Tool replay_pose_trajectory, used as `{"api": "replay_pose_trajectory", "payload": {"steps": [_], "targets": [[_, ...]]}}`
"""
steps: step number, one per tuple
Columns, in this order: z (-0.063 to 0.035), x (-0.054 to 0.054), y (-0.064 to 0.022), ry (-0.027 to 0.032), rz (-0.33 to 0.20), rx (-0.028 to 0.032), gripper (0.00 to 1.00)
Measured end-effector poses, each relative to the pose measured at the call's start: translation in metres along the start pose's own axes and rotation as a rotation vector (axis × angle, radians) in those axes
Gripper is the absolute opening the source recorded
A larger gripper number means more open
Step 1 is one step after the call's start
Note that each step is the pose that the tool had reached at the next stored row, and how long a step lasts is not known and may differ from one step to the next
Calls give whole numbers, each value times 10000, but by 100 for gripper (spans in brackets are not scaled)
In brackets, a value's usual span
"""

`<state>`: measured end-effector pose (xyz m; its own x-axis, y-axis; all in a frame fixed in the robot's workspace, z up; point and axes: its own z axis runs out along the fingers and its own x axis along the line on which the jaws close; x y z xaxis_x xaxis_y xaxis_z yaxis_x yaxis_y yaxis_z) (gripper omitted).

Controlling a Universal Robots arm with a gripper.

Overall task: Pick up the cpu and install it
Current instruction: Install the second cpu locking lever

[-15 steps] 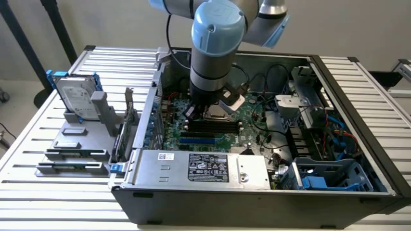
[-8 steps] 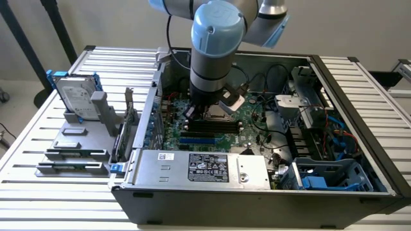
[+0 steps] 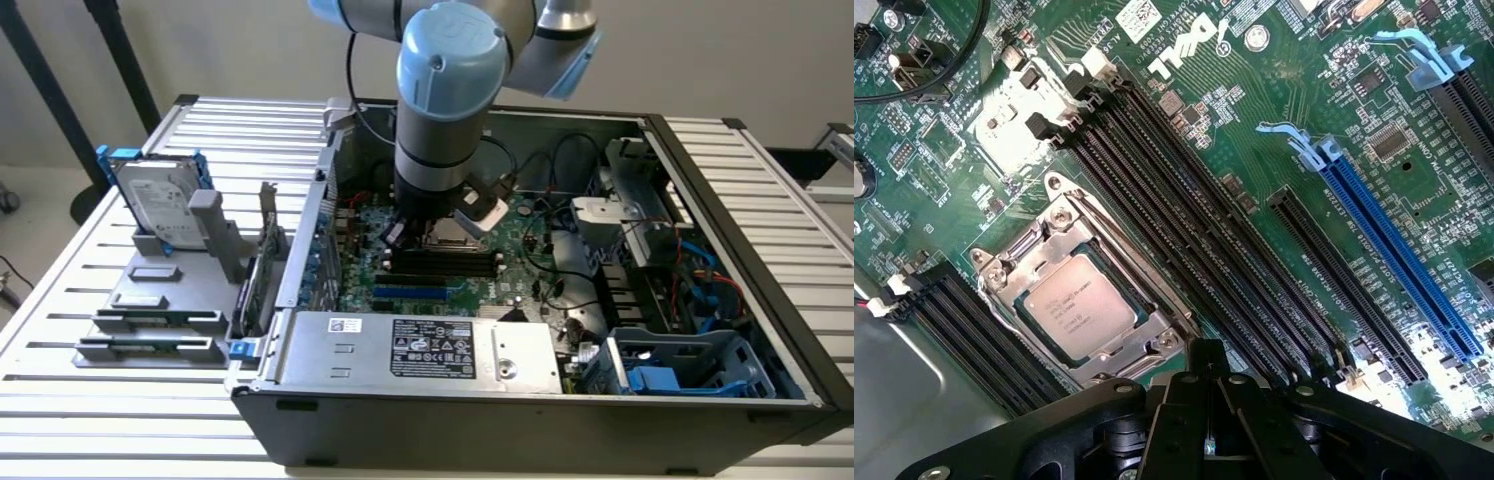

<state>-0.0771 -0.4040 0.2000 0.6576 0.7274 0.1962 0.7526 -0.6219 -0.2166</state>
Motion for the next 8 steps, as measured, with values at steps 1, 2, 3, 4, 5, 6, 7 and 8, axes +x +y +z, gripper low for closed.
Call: {"api": "replay_pose_trajectory", "payload": {"steps": [1,2,3,4,5,6,7,8], "targets": [[0,-1,-1,1,0,-1,11],[1,-2,-2,2,0,0,11],[1,-3,-3,2,0,0,11],[1,-4,-4,1,0,0,11],[0,-6,-5,0,0,0,11],[0,-7,-5,2,0,2,11],[0,-9,-5,5,-1,4,11],[-1,-12,-4,9,0,7,11]]}}
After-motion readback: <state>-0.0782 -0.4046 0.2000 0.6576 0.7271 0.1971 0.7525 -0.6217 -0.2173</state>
